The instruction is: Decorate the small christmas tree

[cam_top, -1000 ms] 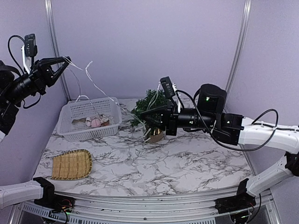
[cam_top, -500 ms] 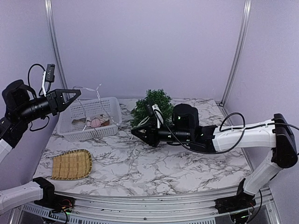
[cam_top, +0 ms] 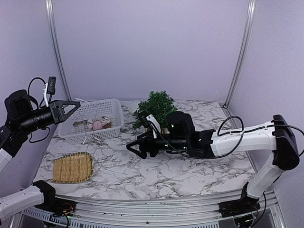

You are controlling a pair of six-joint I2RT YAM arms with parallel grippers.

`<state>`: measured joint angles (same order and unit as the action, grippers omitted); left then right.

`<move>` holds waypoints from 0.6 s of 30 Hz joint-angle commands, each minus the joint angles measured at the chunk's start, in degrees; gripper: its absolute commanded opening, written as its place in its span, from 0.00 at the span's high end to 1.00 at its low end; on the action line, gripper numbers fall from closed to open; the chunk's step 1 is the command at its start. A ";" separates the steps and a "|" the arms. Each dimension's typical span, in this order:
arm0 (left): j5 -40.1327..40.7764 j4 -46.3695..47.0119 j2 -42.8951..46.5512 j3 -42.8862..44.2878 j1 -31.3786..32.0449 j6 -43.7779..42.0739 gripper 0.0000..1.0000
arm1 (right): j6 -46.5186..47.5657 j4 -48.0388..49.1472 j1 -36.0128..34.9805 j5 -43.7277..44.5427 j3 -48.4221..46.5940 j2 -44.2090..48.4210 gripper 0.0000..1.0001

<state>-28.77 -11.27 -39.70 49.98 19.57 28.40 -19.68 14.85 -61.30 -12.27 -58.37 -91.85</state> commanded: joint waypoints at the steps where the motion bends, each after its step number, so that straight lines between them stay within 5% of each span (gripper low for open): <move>1: 4.53 -1.77 -1.97 0.32 0.22 7.27 1.00 | 5.97 -2.78 -3.12 1.72 -4.40 2.43 0.24; 8: 8.84 3.61 0.15 -1.59 0.66 18.62 1.00 | 12.05 -4.69 -5.32 -2.11 -14.11 -4.72 0.42; 18: 8.98 7.67 0.47 -3.35 1.51 23.87 1.00 | 17.71 -6.28 -6.17 -3.51 -25.95 -13.91 0.44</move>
<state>-20.27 -7.29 -39.31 47.40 20.53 49.71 -5.21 9.80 -66.94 -14.59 -79.20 -103.66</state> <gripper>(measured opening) 0.008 0.561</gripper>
